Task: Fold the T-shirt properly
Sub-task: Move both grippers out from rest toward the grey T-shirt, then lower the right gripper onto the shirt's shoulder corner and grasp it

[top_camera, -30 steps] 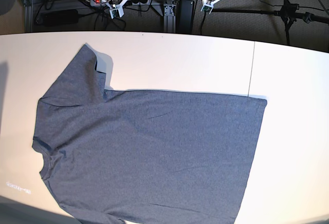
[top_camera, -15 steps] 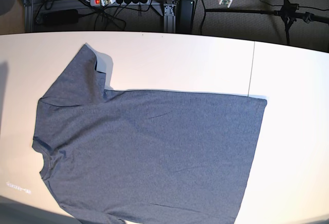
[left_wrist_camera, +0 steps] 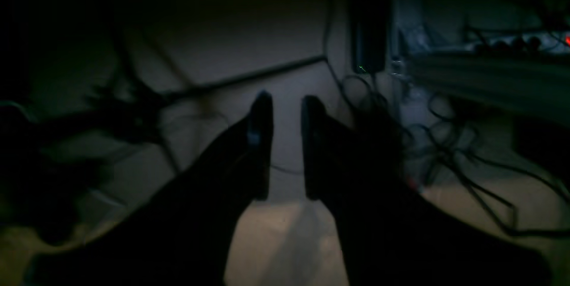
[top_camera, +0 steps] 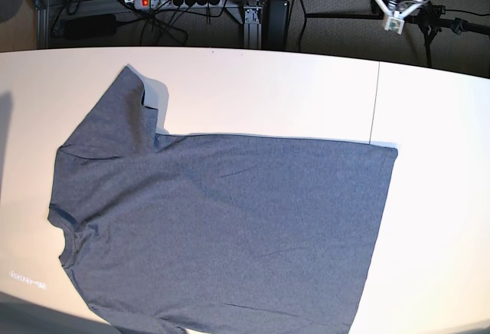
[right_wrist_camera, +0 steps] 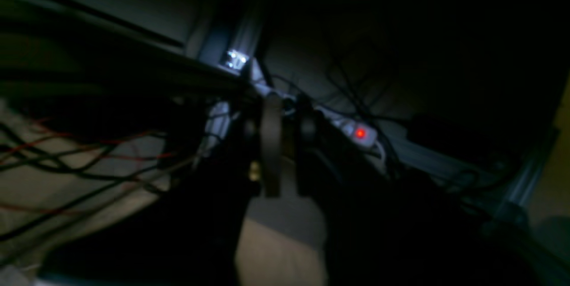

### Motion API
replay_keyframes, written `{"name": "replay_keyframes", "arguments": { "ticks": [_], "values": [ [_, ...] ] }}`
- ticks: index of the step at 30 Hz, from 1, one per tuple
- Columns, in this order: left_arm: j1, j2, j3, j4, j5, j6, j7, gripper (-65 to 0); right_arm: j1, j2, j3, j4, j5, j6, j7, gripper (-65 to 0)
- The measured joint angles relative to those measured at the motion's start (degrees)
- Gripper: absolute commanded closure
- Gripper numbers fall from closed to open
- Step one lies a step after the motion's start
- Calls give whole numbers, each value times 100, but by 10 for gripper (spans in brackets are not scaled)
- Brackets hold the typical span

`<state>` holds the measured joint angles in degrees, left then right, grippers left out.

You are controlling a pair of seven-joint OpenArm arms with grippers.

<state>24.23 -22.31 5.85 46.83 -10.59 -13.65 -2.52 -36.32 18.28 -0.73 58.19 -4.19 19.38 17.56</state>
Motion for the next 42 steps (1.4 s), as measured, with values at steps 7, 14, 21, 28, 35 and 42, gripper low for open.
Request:
{"name": "replay_keyframes", "arguments": {
  "ticks": [7,14,21,28,35,42],
  "values": [
    [898,-761,-251,1545,7,-190,20,-118,-702,588,9,1587,37,61,-264,-47],
    [2033,-1128,-953,3204,2,-210,90,-118,-1233,1047,-2,2728,28,81,-293,-47],
    [3053,-1250,-1722,4695,9,-214,258,-118,-1355,1298,-2,3346,492,76,-754,-47],
    [3696,-1266,-2024,5818,278,-216,313,-118,-1355,1344,0,3703,625,76,-879,-47],
    [3877,-1327,-2184,6457,535,-199,374,-119,-1349,1357,2,4081,181,79,-881,-47],
    [3877,-1635,-2194,6568,866,-162,363,-119,-1222,1624,299,4548,68,81,-885,-81]
  ]
}}
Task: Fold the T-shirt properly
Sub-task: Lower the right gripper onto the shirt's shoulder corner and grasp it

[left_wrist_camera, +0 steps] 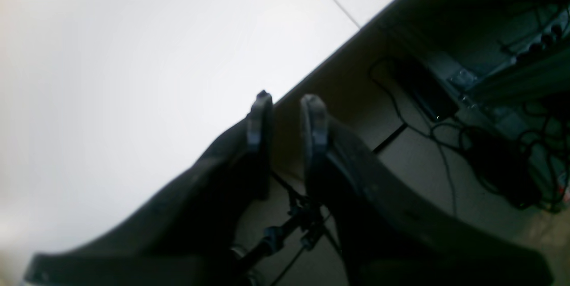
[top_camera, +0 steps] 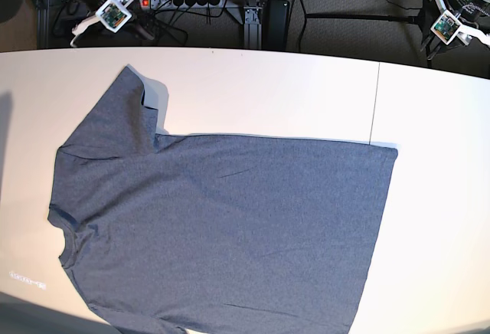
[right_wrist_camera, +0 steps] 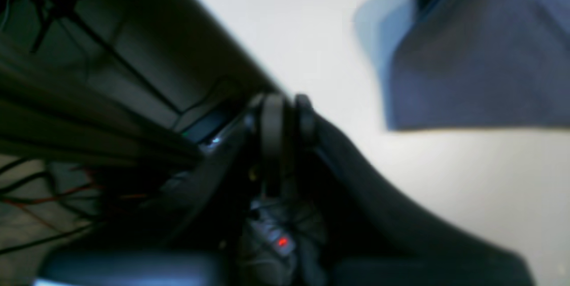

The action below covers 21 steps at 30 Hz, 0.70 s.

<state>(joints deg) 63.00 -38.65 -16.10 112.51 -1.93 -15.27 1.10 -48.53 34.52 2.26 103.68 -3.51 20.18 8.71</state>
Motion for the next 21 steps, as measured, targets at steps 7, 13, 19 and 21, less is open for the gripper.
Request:
{"name": "replay_keyframes", "arguments": {
  "ticks": [7,13,19,21],
  "values": [
    [0,-87,0,0,44,0,-2,-119,719,444,234,20,2,0,-538,-257],
    [0,-87,0,0,46,0,-2,-119,1040,739,232,20,2,0,-713,-257],
    [-2,-87,0,0,46,2,-2,-119,1108,946,-44,20,-817,-2,-833,-376],
    [0,-87,0,0,46,0,-2,-119,1176,942,-181,20,-817,0,-905,-375]
  ]
}}
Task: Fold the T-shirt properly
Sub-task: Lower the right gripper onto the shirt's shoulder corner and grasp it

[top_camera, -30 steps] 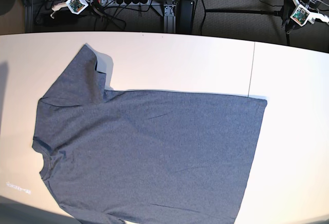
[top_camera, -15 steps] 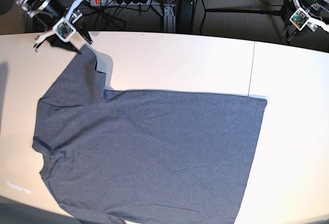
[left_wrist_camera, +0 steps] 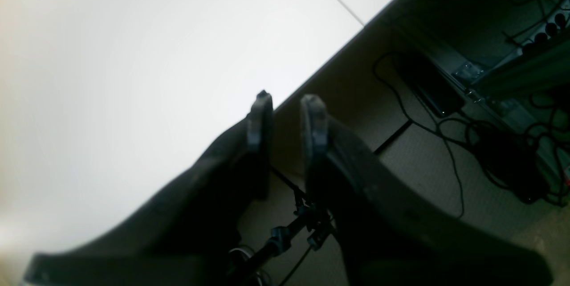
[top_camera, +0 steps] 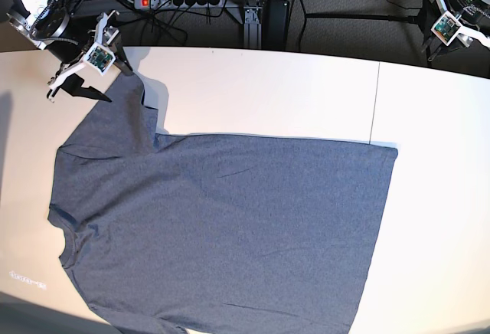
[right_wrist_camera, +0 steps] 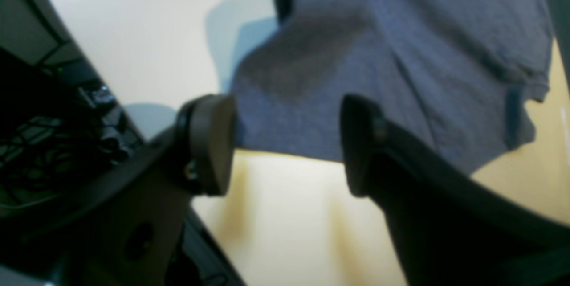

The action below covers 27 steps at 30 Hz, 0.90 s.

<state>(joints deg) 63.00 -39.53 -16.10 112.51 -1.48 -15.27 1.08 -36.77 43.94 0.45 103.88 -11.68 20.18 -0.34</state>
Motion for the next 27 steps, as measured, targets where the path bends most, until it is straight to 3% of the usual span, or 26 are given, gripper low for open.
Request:
{"name": "replay_keyframes", "arguments": {
  "ticks": [17,27],
  "values": [
    [0,0,0,0,0,0,0,-119,426,7,-695,-173,-358,-2,-323,-375],
    [0,0,0,0,0,0,0,-119,424,400,-695,-321,-422,0,-332,-376]
  ]
}}
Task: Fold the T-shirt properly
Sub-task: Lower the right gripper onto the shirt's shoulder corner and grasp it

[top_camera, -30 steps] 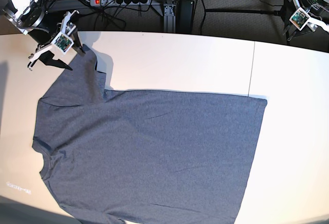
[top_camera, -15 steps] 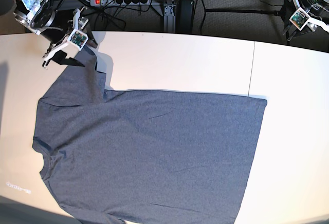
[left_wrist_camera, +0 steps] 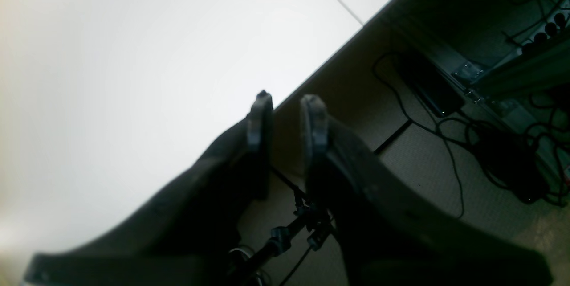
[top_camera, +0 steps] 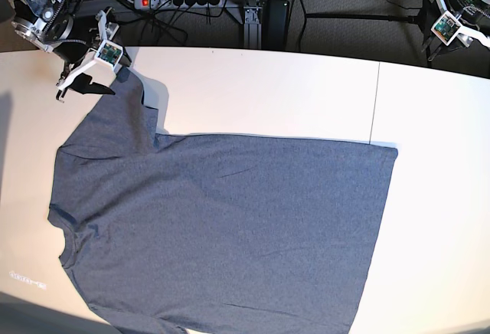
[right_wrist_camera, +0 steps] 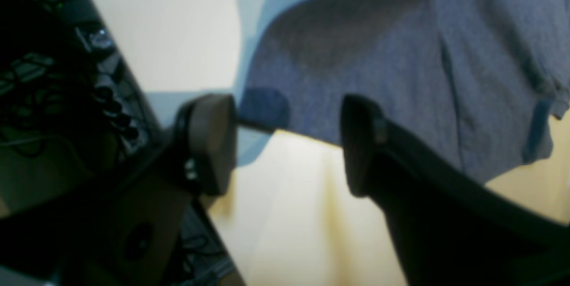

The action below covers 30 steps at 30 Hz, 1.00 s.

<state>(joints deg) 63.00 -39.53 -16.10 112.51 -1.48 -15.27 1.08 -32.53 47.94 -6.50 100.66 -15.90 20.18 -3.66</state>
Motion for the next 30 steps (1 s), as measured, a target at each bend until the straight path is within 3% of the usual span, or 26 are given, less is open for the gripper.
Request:
{"name": "replay_keyframes", "arguments": {
  "ticks": [9,20,27,28,30],
  "values": [
    [0,-7,0,0,-2,2,0,-119,455,-2,-61,-415,52,-2,173,-375],
    [0,-17,0,0,-2,0,0,-119,1700,13,-1261,-1091,9,-28,476,-375],
    [0,-15,0,0,0,2,0,-119,2002,13,-1453,-1276,22,-35,496,-373],
    [0,-15,0,0,0,0,0,-118,2002,13,-1453,-1276,20,-33,496,-368],
    [-2,-15,0,0,2,2,-7,-119,2002,13,-1456,-1281,20,-31,492,-281]
  ]
}}
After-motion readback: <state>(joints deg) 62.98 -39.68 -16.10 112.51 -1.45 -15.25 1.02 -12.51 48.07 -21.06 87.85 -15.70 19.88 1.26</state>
